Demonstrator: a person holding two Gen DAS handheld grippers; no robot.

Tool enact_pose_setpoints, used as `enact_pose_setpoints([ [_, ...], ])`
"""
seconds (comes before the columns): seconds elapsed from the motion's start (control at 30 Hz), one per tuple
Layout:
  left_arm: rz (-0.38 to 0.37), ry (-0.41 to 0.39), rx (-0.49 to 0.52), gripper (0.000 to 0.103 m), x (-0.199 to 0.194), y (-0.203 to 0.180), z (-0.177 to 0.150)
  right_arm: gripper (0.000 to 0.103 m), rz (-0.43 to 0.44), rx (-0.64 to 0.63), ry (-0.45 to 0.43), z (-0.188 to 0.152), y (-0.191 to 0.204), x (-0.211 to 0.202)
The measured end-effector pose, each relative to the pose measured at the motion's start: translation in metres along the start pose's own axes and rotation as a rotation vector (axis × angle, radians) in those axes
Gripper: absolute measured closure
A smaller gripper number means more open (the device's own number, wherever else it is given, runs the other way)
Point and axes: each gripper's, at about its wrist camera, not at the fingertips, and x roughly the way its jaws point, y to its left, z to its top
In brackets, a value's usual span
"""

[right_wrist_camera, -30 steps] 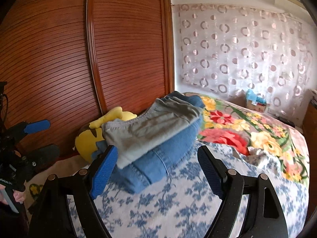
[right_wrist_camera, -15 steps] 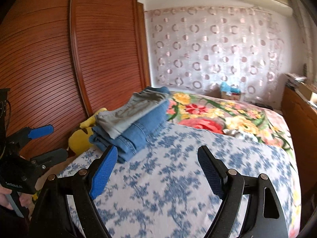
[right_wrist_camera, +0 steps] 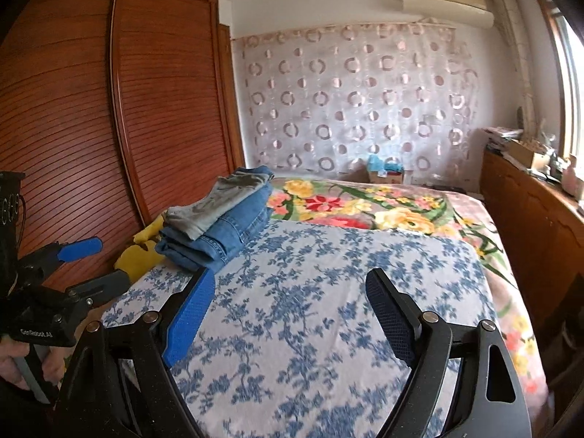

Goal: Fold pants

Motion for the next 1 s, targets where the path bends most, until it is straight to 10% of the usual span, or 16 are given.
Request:
enact_pose_setpoints([
  [1.0,-0.058,-0.065,0.026,0.001,-0.044,-0.052,0.023,0.015,-0.167,0.026,-0.079,-0.014,0.015,-0.087],
])
